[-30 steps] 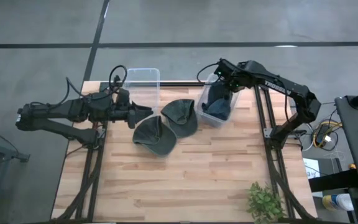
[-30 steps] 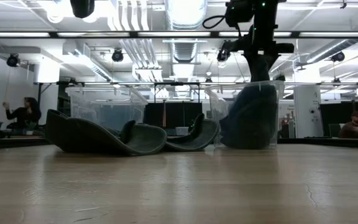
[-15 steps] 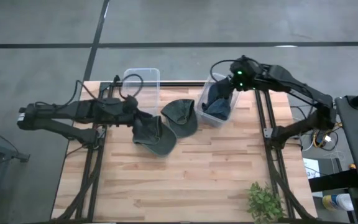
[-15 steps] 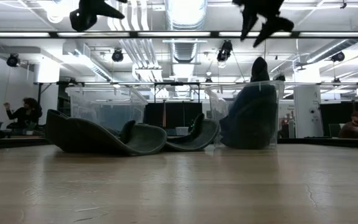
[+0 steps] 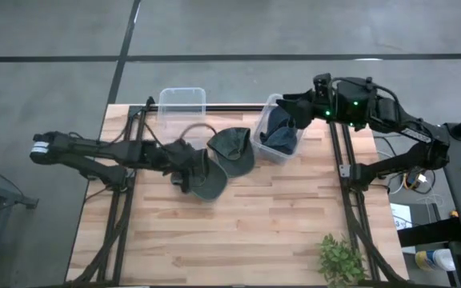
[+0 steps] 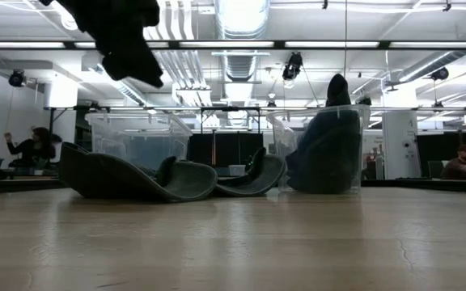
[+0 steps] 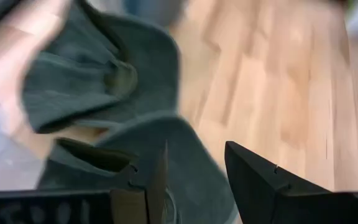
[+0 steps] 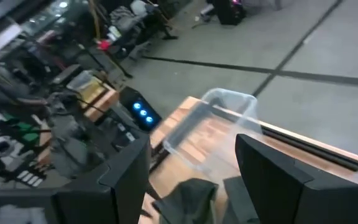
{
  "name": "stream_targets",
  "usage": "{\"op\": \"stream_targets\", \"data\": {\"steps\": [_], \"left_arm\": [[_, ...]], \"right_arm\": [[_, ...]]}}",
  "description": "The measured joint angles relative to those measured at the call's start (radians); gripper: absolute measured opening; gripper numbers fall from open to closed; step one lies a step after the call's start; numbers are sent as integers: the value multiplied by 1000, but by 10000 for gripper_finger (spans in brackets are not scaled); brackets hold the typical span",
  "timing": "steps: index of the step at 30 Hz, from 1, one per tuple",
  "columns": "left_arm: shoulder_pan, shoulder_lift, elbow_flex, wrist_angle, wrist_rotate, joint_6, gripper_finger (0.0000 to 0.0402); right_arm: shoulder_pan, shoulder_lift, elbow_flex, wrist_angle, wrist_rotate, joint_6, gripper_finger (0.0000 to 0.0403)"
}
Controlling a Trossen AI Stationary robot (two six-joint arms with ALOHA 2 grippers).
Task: Pick & Place hat
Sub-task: Put the bottom gray cap into the left transparent bin
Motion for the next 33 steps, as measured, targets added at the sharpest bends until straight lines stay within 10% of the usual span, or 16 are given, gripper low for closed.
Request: {"op": "stream_targets", "data": {"steps": [33], "left_arm": [[-205,364,6,-97,-57,525,153]], "right_arm": [[26,7,0,-18,-24,4,228]]}}
